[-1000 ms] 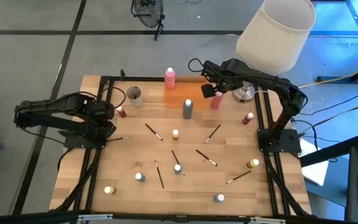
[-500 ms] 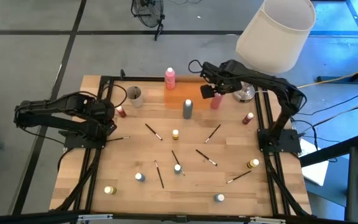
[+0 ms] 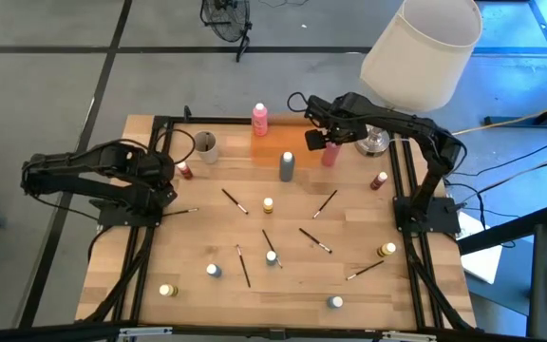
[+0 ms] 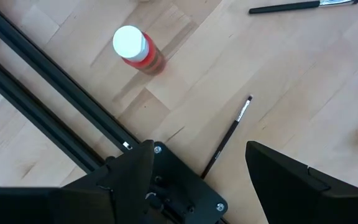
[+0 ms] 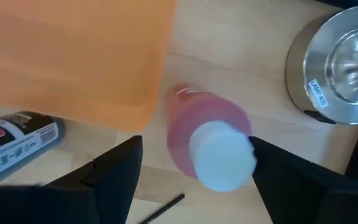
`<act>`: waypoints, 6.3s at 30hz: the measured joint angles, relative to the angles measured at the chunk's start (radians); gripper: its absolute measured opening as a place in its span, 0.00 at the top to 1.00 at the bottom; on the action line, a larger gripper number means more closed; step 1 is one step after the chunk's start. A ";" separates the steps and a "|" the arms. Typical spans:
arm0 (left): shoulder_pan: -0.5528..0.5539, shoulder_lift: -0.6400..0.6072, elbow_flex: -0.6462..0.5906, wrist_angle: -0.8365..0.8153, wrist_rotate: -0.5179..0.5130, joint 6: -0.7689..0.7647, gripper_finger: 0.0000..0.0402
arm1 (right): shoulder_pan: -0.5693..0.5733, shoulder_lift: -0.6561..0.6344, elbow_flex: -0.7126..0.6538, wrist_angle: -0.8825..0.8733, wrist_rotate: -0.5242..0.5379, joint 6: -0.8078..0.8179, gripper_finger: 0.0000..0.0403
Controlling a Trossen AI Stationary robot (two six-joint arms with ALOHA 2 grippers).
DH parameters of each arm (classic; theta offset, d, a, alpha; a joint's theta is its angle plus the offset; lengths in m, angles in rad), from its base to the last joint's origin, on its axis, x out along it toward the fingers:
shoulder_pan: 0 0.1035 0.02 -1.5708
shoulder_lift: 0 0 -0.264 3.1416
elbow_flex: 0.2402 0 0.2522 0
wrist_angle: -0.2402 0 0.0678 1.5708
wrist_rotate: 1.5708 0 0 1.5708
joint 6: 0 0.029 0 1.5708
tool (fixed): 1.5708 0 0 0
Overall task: Pick & Place Paint Supplies
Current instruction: Put the red paint bottle into the orange bin
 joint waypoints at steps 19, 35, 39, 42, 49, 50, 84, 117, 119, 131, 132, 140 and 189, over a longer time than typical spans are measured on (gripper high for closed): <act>0.000 0.000 0.000 0.003 0.000 -0.007 0.38 | -0.023 0.000 0.000 -0.021 0.001 0.001 0.28; -0.001 0.000 0.000 0.003 -0.001 -0.008 0.38 | -0.023 0.000 0.001 -0.015 -0.021 0.001 0.42; -0.001 0.000 0.000 0.003 -0.001 -0.008 0.38 | -0.023 0.000 0.001 -0.015 -0.021 0.001 0.45; -0.001 0.000 0.000 0.003 -0.001 -0.003 0.38 | -0.023 0.000 0.001 -0.012 -0.021 0.001 0.48; -0.001 0.000 0.000 0.003 -0.001 -0.012 0.38 | -0.023 0.000 0.001 0.017 -0.020 0.001 0.55; -0.001 0.000 0.000 0.003 0.000 -0.017 0.38 | -0.023 0.000 0.001 0.020 -0.020 0.002 0.56; -0.001 0.000 0.000 0.019 0.000 -0.037 0.38 | -0.023 -0.002 0.003 0.000 -0.018 -0.077 0.70; -0.001 0.000 0.000 0.034 0.000 -0.037 0.38 | 0.068 -0.007 0.400 -0.284 0.062 -0.093 0.70; -0.001 0.000 0.000 0.034 0.000 -0.037 0.38 | 0.081 -0.008 0.435 -0.275 0.062 -0.092 0.70; -0.001 0.000 0.000 0.039 -0.001 -0.014 0.38 | 0.080 0.013 0.486 0.086 -0.046 -0.217 0.70; -0.001 0.000 0.000 0.039 -0.002 -0.014 0.38 | 0.079 0.023 0.486 0.098 -0.047 -0.224 0.70; -0.001 0.000 0.000 0.037 -0.003 -0.015 0.38 | 0.044 0.104 0.486 0.118 -0.044 -0.269 0.70; -0.001 0.000 0.000 0.036 -0.036 -0.010 0.38 | -0.141 0.315 0.486 -0.006 0.026 -0.367 0.70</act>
